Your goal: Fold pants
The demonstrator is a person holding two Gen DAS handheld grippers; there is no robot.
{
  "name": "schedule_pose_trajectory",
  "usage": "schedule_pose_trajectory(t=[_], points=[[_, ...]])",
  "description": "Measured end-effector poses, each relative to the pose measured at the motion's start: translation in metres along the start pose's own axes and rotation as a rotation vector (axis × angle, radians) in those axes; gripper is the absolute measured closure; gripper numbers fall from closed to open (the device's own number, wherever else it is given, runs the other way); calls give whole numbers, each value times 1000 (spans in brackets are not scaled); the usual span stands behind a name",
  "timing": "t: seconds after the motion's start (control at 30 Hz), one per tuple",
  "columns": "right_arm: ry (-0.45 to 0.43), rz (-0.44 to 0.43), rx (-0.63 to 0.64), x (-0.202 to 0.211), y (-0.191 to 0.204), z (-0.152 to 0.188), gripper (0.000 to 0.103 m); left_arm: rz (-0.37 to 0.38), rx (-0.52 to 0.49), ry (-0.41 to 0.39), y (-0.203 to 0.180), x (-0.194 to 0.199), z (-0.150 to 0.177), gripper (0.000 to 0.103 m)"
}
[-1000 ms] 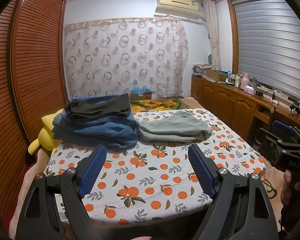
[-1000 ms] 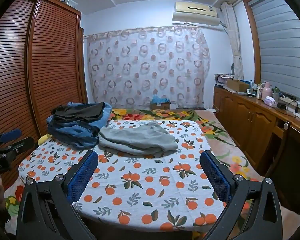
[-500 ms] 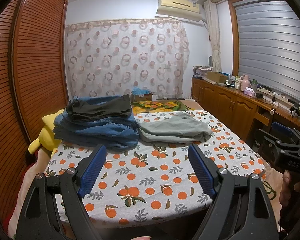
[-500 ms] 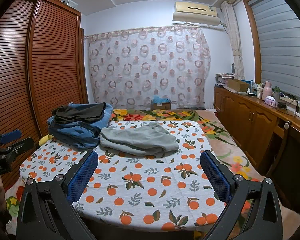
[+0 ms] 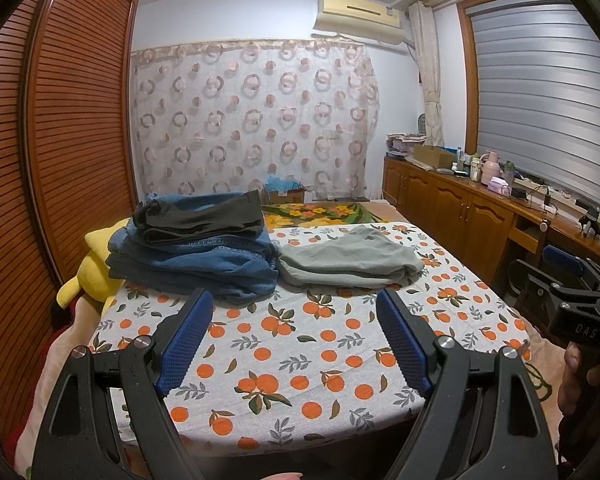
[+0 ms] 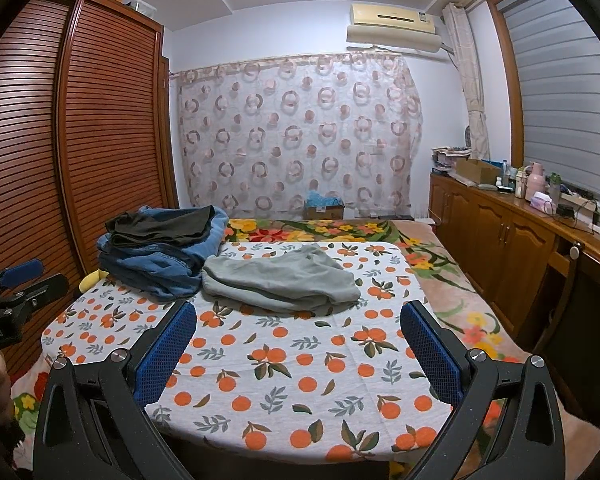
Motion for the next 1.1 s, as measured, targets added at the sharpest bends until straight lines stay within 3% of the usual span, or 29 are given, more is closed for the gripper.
schedule_pose_trajectory(t=[1.1], points=[[-7,-9,-5,2,-2,0,1,-2,-2,-6,0,5,-1,19]])
Point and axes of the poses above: each gripper's, at about its wrist camera, not at the fingertips, and x roughly against the way its jaws point, y to its left, z to its underside, the point moved 1 cm from there along -x, roughly the way its jaws point, and after that the axes turned 2 degrees about z, right-handed, at the moved point
